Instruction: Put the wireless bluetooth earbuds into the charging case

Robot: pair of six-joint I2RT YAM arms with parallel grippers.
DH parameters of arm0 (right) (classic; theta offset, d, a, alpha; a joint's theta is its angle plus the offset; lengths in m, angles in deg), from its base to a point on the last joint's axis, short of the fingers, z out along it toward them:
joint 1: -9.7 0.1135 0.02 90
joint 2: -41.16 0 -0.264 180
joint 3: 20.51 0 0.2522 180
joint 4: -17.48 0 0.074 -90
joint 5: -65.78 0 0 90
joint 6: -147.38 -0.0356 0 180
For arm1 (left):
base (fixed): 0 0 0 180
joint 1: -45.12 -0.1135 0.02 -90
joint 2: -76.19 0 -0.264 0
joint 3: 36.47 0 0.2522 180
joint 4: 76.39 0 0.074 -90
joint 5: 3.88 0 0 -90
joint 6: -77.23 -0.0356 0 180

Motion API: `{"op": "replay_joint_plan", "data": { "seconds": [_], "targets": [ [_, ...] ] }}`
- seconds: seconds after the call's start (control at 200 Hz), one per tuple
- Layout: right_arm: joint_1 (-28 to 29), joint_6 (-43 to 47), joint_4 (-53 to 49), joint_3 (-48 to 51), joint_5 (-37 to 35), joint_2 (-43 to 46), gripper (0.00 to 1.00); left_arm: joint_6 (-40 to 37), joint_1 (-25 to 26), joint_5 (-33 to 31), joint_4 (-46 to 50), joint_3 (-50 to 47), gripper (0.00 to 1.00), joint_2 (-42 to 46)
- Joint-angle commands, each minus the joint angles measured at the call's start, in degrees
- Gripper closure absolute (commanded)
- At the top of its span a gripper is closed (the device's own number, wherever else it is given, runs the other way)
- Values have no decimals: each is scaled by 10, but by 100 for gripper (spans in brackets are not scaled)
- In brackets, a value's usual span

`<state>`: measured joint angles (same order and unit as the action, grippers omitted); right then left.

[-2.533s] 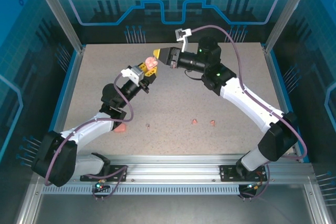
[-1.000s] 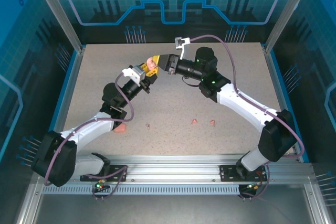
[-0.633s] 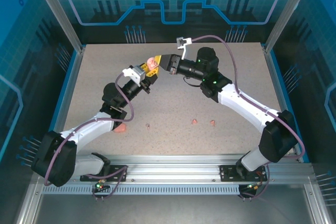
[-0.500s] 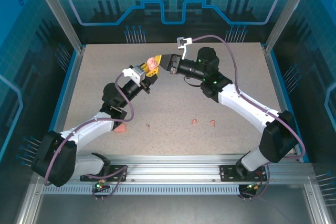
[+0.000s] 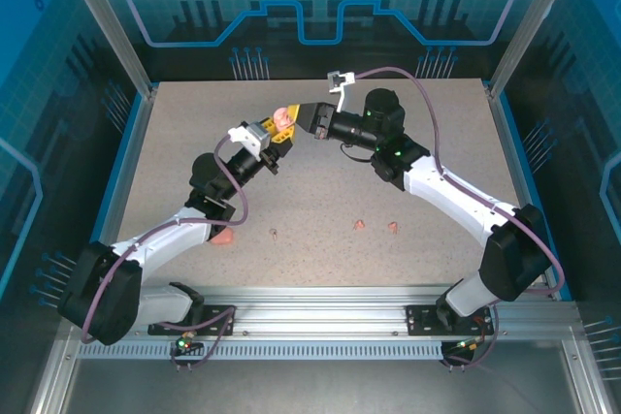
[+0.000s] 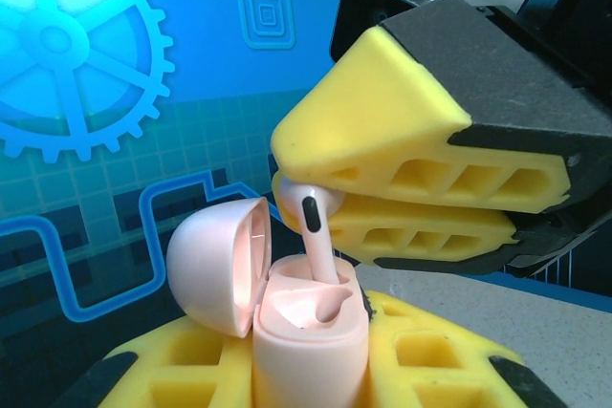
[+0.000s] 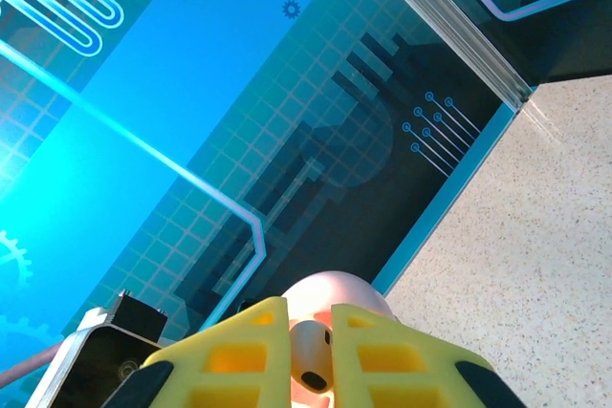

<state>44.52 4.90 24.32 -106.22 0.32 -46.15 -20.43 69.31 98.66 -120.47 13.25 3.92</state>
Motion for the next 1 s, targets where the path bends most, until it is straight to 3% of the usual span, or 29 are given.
{"op": "replay_joint_plan", "data": {
  "seconds": [0.0,0.24,0.69,0.995],
  "targets": [
    [-3,17,-34,16,1,17,87,-4,2,5,-31,23,100,16],
    [-5,52,-93,15,-21,32,83,-3,2,6,-29,20,100,21],
    [-1,77,-158,-78,-22,-11,75,11,2,16,-20,9,100,27],
    [-5,91,-178,-89,-35,11,31,19,2,10,-17,-10,100,36]
  ]
}}
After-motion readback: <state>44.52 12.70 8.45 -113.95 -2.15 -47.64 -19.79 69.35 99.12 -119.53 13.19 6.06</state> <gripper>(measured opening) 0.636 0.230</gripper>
